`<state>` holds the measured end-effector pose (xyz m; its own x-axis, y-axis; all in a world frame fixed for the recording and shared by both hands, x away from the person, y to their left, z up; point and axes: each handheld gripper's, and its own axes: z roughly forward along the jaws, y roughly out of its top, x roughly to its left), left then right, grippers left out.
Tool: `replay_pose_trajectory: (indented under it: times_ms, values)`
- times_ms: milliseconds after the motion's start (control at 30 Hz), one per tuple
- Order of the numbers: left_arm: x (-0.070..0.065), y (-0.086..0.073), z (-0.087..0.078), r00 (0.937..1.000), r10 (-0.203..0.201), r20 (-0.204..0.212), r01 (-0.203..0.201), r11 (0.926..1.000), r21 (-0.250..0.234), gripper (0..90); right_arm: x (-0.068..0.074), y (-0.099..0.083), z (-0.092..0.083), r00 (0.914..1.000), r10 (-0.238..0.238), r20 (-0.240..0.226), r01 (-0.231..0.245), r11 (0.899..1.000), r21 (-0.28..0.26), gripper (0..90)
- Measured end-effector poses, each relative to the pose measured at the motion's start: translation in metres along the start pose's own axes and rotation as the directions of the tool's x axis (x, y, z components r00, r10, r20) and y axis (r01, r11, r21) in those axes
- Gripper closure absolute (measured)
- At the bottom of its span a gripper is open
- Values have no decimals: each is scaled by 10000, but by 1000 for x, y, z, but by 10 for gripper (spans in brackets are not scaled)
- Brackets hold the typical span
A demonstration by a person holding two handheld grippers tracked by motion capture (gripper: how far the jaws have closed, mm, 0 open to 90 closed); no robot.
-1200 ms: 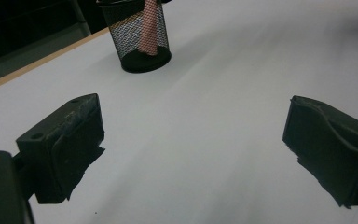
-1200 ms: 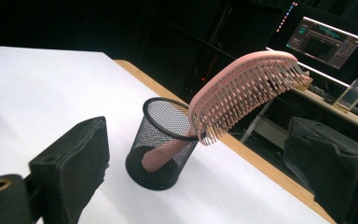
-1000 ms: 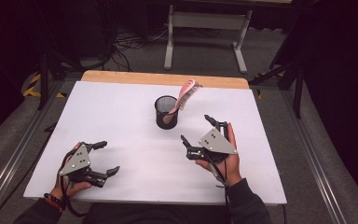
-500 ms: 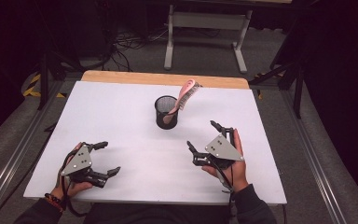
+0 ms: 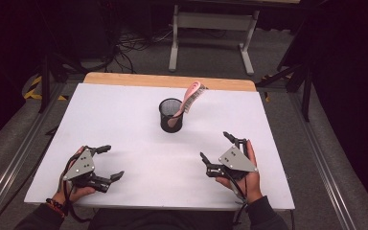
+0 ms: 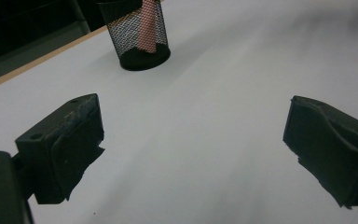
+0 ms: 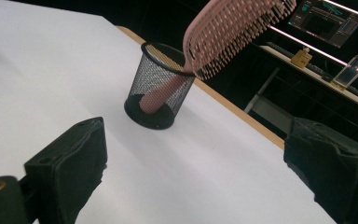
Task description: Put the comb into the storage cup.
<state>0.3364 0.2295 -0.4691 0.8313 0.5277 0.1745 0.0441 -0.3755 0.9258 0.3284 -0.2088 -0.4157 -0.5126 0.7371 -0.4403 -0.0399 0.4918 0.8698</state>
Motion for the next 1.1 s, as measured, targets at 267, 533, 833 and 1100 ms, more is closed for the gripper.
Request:
replay_pose_trajectory:
  times_ms: [267, 533, 833, 1100]
  values:
    - [0, 0, -1, 10000, 41, -51, -41, 10000, -4, 56, -2, -18, -5, 9995, 205, -238, -197, 9992, 356, 63]
    - [0, 1, 0, 10000, 4, -76, -5, 10000, -2, 54, -10, -40, -16, 9987, 374, -333, -359, 9984, 444, 42]
    - [0, 2, 0, 9999, 77, -112, -78, 9999, -100, 45, -16, -61, -21, 9969, 708, -330, -686, 9955, 653, 30]
    - [-1, 2, -3, 9999, 104, -71, -105, 9999, -133, 33, -12, -60, -19, 9962, 739, -454, -709, 9954, 644, 30]
